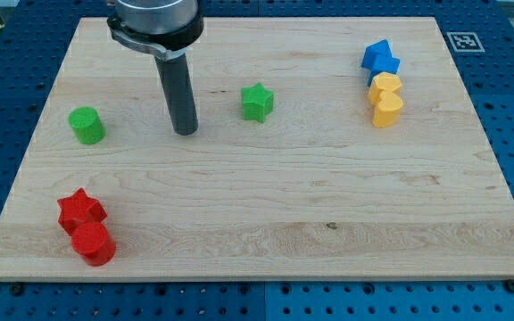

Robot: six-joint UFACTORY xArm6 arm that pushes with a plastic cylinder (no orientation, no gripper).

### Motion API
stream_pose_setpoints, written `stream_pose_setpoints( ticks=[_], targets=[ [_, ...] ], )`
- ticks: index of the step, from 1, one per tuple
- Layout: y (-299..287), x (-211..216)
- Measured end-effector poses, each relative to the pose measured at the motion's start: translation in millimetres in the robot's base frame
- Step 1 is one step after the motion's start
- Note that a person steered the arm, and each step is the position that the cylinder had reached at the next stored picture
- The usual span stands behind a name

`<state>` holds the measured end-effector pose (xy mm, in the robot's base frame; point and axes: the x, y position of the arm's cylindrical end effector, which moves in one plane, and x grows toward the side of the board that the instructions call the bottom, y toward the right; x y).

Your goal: Slide your arm to the green star

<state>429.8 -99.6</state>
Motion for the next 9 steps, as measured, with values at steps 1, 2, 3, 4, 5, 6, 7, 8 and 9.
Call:
stream_pose_setpoints(
  ticks=[1, 2, 3, 4, 5, 6, 7, 8, 9],
  targets=[
    [8, 6],
    [45, 27],
    [65, 34],
    [122, 50],
    [162, 53],
    [204, 54],
    [224, 51],
    [220, 7],
    [205, -12]
  ],
)
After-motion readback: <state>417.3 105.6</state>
